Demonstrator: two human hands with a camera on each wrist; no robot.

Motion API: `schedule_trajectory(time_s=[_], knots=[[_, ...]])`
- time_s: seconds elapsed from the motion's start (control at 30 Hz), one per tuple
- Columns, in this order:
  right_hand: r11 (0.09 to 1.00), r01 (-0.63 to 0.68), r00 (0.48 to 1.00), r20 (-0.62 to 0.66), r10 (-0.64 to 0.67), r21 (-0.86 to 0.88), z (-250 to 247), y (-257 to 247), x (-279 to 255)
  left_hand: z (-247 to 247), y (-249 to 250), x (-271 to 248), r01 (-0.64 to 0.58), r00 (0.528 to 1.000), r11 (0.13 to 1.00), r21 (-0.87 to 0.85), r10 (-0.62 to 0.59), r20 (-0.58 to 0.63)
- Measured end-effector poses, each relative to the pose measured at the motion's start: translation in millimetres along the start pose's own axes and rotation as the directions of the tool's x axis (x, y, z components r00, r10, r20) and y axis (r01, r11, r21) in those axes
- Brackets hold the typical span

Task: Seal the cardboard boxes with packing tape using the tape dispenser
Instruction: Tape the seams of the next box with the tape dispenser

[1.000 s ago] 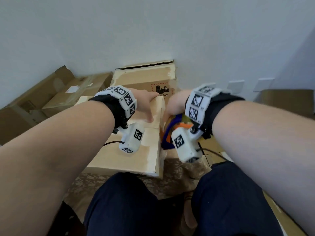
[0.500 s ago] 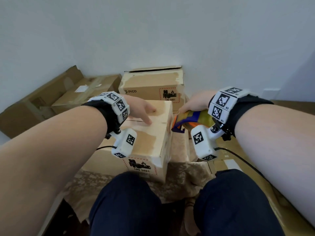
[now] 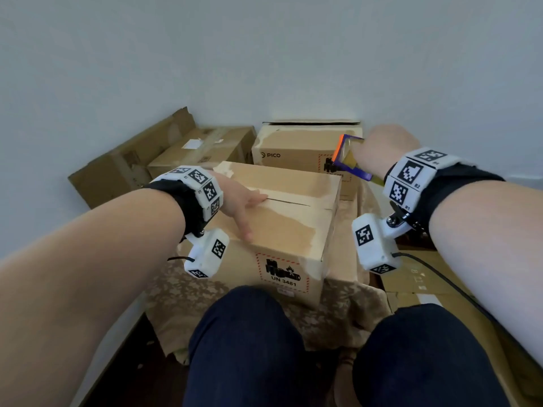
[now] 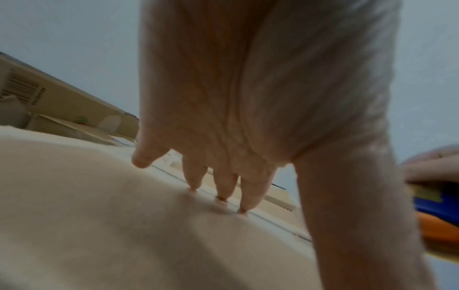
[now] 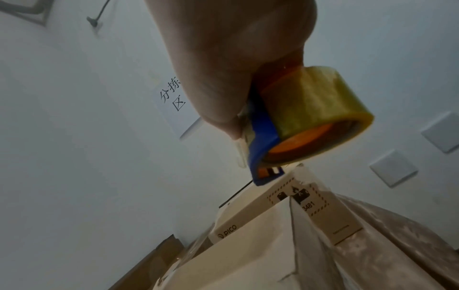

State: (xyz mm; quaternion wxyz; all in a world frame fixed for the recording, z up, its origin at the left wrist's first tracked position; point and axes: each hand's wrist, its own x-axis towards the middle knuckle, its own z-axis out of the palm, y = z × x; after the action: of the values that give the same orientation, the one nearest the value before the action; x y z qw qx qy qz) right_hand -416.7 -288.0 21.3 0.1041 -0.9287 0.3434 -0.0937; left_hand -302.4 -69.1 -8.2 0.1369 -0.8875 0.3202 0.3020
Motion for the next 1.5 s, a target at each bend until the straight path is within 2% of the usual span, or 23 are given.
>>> schedule_trajectory(time_s=[0.1,0.3,0.6,0.73,0.9,1.1,1.17,1.27,1.4,1.5], knots=[[0.999,0.04,0.999,-0.033,-0.04,0.015,8.6,-10.1,9.2,6.7,-1.9,1.6,-0.034,0.999,0.997,0.064,0.034,0.005],[0.967,0.25,0.966,0.051,-0.252,0.045,28.2,-31.6,16.3,11.9,-8.7,9.4,-0.099,0.995,0.993,0.058,0.101,-0.018],[0.935,0.345,0.913,0.201,-0.356,0.088,52.7,-50.1,21.2,10.0,-10.7,18.0,-0.177,0.979,0.982,-0.06,0.169,-0.112],[0.948,0.311,0.926,0.204,-0.318,0.068,53.1,-41.4,25.4,5.3,-2.0,24.4,-0.166,0.98,0.985,-0.052,0.158,-0.121],[0.978,0.204,0.959,0.19,-0.209,0.044,52.9,-25.4,32.1,0.8,18.4,32.3,-0.166,0.975,0.986,-0.031,0.16,-0.155],[0.98,0.173,0.932,0.337,-0.131,-0.099,64.3,-7.3,16.4,-1.2,48.2,39.7,-0.197,0.966,0.98,-0.037,0.187,-0.181],[0.988,0.138,0.927,0.359,-0.107,-0.062,71.6,-2.3,16.8,-1.5,53.7,39.9,-0.195,0.966,0.981,-0.02,0.189,-0.176],[0.992,0.059,0.93,0.355,-0.094,0.108,78.5,0.8,18.3,0.6,57.8,40.3,-0.185,0.965,0.983,0.02,0.186,-0.183],[0.984,-0.002,0.938,0.341,-0.061,0.179,83.4,0.7,15.9,4.7,56.2,41.8,-0.182,0.965,0.983,0.037,0.186,-0.185],[0.995,-0.045,0.929,0.371,0.01,0.085,81.2,-2.0,13.6,6.8,56.1,43.5,-0.192,0.962,0.98,0.058,0.2,-0.187]])
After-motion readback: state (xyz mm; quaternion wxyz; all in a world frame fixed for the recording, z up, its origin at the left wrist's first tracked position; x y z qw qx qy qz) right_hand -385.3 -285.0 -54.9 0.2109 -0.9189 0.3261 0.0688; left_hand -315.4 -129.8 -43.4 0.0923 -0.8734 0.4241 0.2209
